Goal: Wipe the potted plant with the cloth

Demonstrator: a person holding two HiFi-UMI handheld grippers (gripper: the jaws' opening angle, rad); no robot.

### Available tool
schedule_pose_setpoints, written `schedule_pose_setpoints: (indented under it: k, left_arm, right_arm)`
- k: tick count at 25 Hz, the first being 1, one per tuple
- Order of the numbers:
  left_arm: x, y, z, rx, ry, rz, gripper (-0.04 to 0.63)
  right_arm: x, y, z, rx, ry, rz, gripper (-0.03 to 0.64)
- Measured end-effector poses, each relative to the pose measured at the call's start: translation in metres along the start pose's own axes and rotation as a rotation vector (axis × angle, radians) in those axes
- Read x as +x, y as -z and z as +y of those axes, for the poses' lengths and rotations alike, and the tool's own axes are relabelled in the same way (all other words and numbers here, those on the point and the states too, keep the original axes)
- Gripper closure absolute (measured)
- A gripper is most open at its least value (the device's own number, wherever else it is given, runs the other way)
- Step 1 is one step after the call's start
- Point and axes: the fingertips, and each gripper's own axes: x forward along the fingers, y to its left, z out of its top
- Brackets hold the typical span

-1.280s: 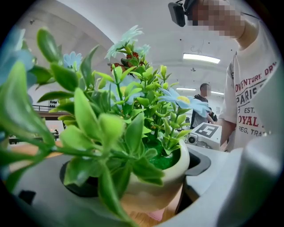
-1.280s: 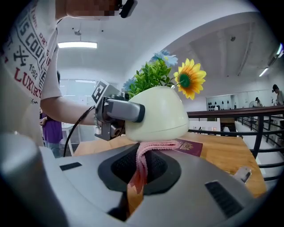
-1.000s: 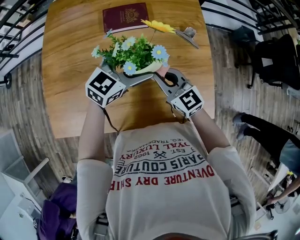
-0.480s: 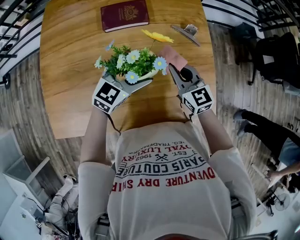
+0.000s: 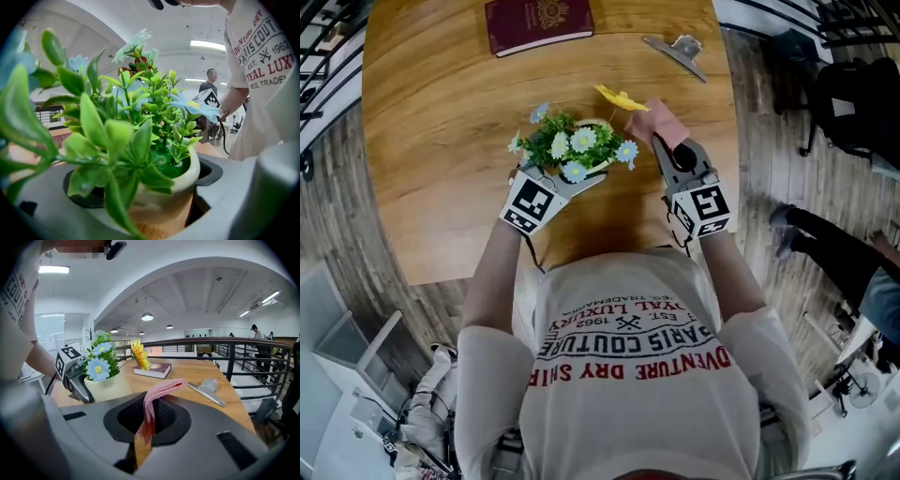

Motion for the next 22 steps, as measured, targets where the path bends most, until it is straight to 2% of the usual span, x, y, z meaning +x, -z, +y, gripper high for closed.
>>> schedule_pose_setpoints:
  k: [4, 8, 12, 19, 22]
  left_arm:
    - [0.014, 0.015, -0.013, 0.028, 0.058, 0.019, 0.058]
    - [0.025, 0.03, -0.024, 0.061, 0.116, 0.052, 0.058]
    - [0.03, 0.044, -0.027, 0.086, 0.135, 0.099, 0.058]
    - [0.031, 0.047, -0.03, 0.074, 0.175, 0.116, 0.058]
    - [0.032, 0.05, -0.032, 0.083, 0.167, 0.132, 0.058]
  right_arm:
    - [0.0, 0.018, 0.002, -0.002, -0.003, 0.033, 0.581]
    - [-0.004, 0.036, -0.004, 0.041, 0.024, 0.06, 0.581]
    - [-0.008, 0.048, -0.011, 0.065, 0.046, 0.078, 0.581]
    - [-0.014, 0.056, -0.008, 0.082, 0.049, 0.088, 0.581]
    - [-0.014, 0.056, -0.002, 0.077, 0.041, 0.085, 0.581]
